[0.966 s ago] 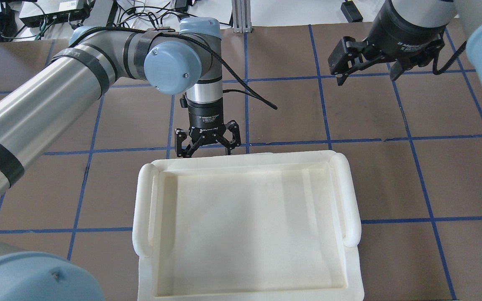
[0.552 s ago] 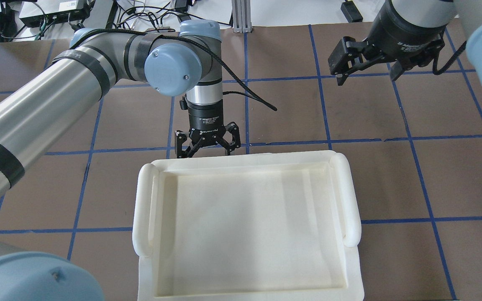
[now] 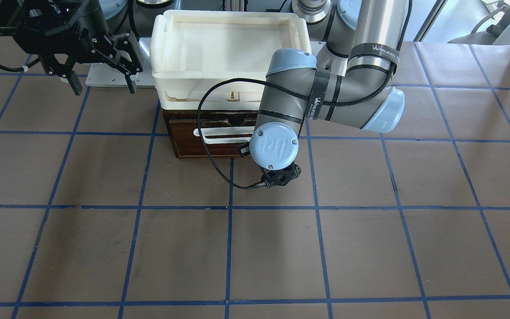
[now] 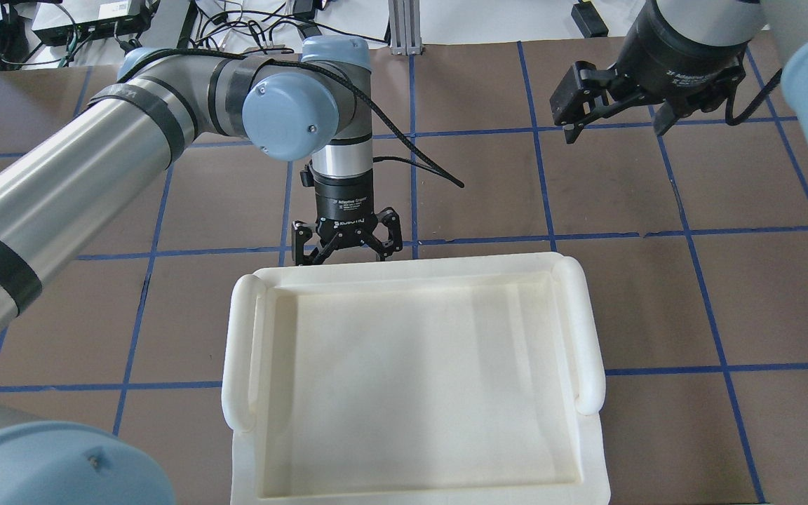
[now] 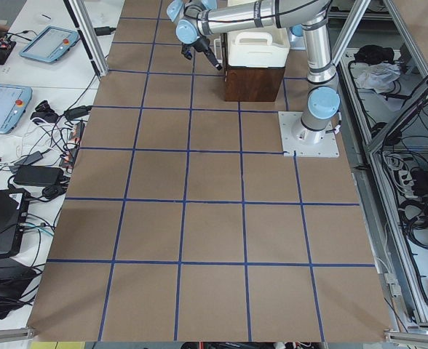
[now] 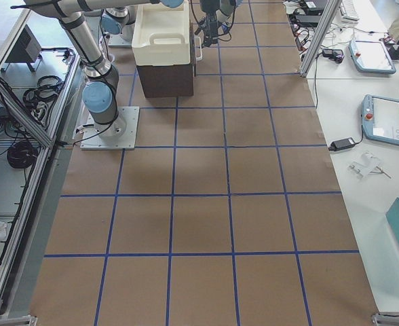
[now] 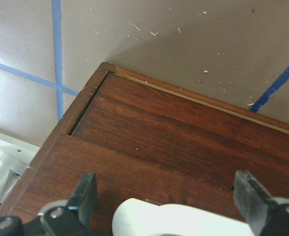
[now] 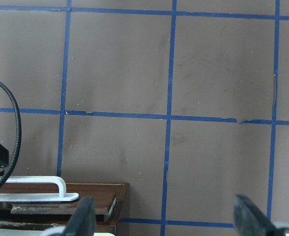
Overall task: Put scissors in drawer and close it
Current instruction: 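Hold the left gripper against the closed drawer front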
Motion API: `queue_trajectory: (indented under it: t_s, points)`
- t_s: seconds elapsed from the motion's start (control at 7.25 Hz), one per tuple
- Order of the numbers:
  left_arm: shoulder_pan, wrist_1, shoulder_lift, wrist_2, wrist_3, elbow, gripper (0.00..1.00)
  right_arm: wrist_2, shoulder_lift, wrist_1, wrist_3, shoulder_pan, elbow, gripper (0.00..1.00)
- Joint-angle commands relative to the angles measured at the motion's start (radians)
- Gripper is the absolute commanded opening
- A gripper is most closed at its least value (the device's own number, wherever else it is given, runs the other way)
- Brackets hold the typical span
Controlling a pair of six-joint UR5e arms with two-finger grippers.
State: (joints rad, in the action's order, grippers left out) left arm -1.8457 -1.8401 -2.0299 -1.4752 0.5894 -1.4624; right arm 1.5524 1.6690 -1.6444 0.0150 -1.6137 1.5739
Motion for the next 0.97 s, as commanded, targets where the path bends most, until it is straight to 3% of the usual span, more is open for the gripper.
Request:
queue_trajectory:
  t_s: [0.0, 0.83]
  points:
    - [-0.009, -0.002, -0.001, -0.002, -0.003, 0.001, 1.00, 0.000, 0.000, 0.000, -0.001, 0.000, 0.000, 1.00]
    - [-0.013, -0.002, 0.007, -0.008, -0.014, 0.001, 1.00, 0.002, 0.000, 0.000, 0.000, 0.000, 0.000, 1.00]
